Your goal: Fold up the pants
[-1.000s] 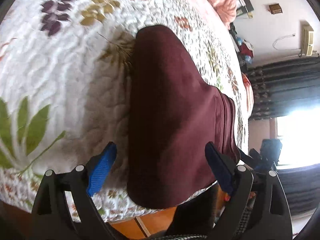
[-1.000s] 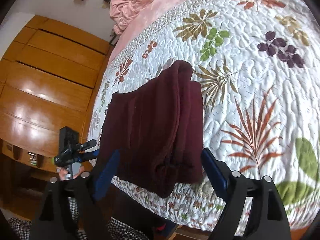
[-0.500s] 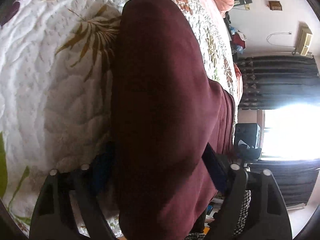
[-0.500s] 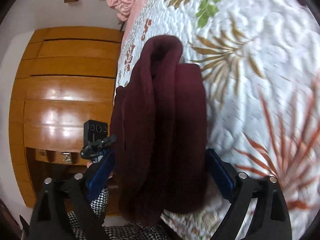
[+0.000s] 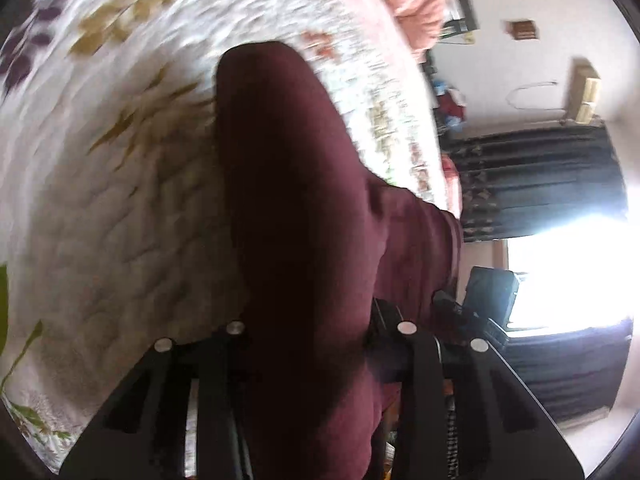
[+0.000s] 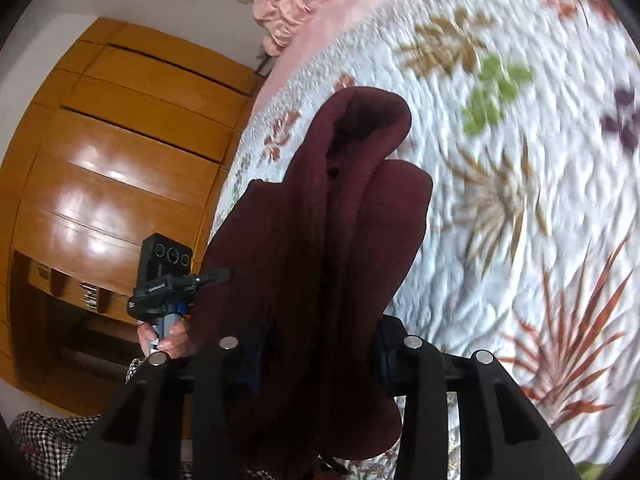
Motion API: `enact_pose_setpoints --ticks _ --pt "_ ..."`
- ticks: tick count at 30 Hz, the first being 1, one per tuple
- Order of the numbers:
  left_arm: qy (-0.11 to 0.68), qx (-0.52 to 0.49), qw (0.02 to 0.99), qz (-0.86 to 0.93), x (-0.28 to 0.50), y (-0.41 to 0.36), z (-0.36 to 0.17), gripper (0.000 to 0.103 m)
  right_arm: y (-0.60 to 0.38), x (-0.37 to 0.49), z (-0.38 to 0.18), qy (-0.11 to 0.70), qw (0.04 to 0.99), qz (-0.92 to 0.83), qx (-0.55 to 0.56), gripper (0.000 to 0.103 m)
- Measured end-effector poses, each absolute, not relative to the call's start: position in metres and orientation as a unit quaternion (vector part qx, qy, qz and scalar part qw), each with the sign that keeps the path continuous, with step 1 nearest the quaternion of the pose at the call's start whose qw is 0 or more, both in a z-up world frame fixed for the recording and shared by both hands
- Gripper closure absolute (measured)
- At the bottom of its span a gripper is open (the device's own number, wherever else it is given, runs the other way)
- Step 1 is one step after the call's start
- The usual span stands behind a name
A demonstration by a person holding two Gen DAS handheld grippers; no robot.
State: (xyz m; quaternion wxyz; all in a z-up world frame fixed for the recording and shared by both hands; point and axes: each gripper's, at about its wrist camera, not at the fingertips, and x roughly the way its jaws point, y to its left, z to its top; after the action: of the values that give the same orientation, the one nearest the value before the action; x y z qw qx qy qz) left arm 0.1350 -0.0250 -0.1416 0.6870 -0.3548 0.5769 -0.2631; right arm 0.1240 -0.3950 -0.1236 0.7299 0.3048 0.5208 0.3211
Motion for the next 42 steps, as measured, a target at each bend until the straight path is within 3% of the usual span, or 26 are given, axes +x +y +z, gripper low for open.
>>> enact_pose_setpoints --ticks 10,16,21,26,27,29,31,42 --pt "0.526 -0.339 0.728 -0.281 0.224 -0.064 -0.102 0.069 -0.427 0.213 -0.082 0.483 0.769 0.296 0.296 0.063" --pt "0.563 -0.304 0.732 -0.234 0.278 -0.082 -0.142 0.068 -0.430 0.266 -0.131 0.523 0.754 0.255 0.305 0.062" --pt "0.574 -0.301 0.728 -0.226 0.286 -0.073 -0.173 0.062 -0.445 0.277 -0.187 0.537 0.725 0.232 0.363 0.050" --pt "0.560 -0.259 0.757 -0.215 0.274 -0.070 -0.169 0.036 -0.454 0.260 -0.194 0.522 0.728 0.239 0.374 0.037" --pt "0.559 -0.256 0.759 -0.214 0.269 -0.066 -0.168 0.035 -0.459 0.253 -0.194 0.520 0.732 0.236 0.372 0.033" --pt "0.559 -0.250 0.764 -0.203 0.261 -0.061 -0.164 0.021 -0.465 0.238 -0.191 0.518 0.738 0.231 0.366 0.028" --pt "0.555 -0.253 0.768 -0.194 0.253 -0.054 -0.160 0.017 -0.468 0.225 -0.189 0.515 0.738 0.231 0.370 0.024" --pt "0.556 -0.251 0.775 -0.165 0.230 -0.046 -0.161 0.023 -0.464 0.194 -0.182 0.526 0.749 0.193 0.354 0.024"
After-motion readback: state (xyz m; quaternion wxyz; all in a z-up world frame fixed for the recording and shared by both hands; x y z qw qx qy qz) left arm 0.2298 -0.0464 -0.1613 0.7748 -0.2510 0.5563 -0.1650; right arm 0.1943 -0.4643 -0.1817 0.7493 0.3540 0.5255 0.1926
